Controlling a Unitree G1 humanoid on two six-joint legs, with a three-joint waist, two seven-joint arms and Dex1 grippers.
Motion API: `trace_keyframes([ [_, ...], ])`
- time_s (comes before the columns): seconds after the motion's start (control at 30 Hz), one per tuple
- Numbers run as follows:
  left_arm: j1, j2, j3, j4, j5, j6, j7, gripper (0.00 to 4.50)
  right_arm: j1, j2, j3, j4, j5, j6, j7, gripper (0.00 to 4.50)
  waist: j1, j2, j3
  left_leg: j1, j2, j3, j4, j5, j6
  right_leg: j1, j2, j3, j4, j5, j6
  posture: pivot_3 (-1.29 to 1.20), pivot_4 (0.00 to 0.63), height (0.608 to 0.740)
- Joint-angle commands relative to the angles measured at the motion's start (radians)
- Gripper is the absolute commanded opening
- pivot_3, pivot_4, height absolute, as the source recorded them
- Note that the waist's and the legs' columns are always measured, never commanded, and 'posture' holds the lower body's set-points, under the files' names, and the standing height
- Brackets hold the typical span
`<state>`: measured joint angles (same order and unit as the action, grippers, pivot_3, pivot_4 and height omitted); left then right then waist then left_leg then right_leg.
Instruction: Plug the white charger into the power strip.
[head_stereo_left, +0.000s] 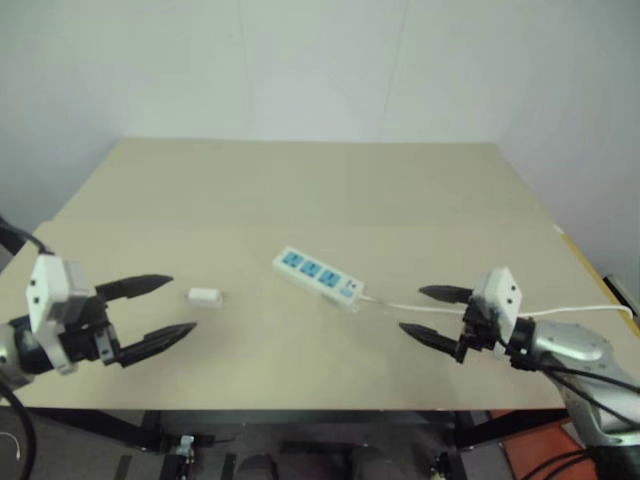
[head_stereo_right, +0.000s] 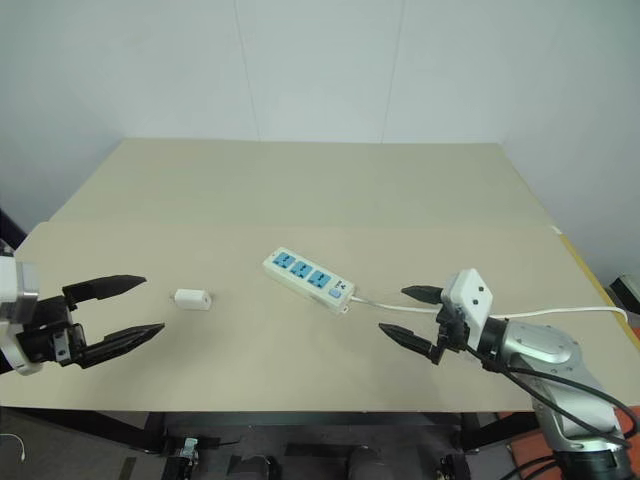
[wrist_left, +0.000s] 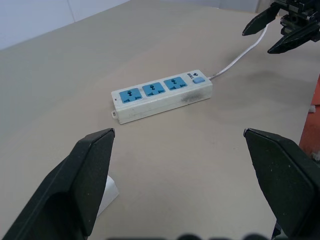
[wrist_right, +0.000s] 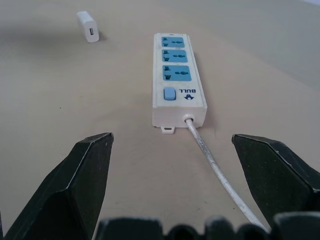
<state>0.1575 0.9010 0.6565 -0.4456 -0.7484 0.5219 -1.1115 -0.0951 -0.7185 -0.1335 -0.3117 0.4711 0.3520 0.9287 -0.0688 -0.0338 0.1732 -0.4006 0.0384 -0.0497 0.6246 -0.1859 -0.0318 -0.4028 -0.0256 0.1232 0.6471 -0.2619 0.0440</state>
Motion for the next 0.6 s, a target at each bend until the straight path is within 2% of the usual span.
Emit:
trace_keyframes([
  [0.03, 0.001, 0.004, 0.025, -0.024, -0.015, -0.015, 0.001, 4.50, -0.016, -0.002, -0.014, -0.011, 0.002, -0.011, -0.005, 4.47, 0.000, 0.000, 0.000, 0.000, 0.000, 0.000, 0.000, 0.000, 0.000, 0.000, 0.000, 0.000, 0.000, 0.000, 0.000, 0.00, 0.150, 0.740],
  [0.3, 0.006, 0.000, 0.028, -0.031, -0.018, -0.022, 0.000, 4.50, -0.018, 0.027, 0.014, -0.006, -0.019, -0.021, -0.033, 4.47, 0.000, 0.000, 0.000, 0.000, 0.000, 0.000, 0.000, 0.000, 0.000, 0.000, 0.000, 0.000, 0.000, 0.000, 0.000, 0.00, 0.150, 0.740],
  [0.47, -0.012, 0.007, 0.021, -0.051, -0.037, -0.007, 0.013, 4.50, -0.104, 0.157, 0.097, 0.072, -0.126, -0.065, -0.160, 4.47, -0.005, 0.000, 0.000, 0.001, 0.001, 0.000, 0.000, 0.000, 0.000, 0.000, 0.001, 0.000, 0.000, 0.001, -0.001, 0.00, 0.150, 0.740],
  [0.6, -0.044, 0.018, 0.000, -0.037, -0.042, -0.005, 0.015, 4.50, -0.207, 0.273, 0.170, 0.204, -0.188, -0.139, -0.199, 4.47, -0.003, 0.000, 0.000, 0.001, 0.002, 0.001, 0.000, 0.000, 0.000, -0.001, 0.002, 0.000, 0.001, 0.001, -0.001, 0.00, 0.150, 0.740],
])
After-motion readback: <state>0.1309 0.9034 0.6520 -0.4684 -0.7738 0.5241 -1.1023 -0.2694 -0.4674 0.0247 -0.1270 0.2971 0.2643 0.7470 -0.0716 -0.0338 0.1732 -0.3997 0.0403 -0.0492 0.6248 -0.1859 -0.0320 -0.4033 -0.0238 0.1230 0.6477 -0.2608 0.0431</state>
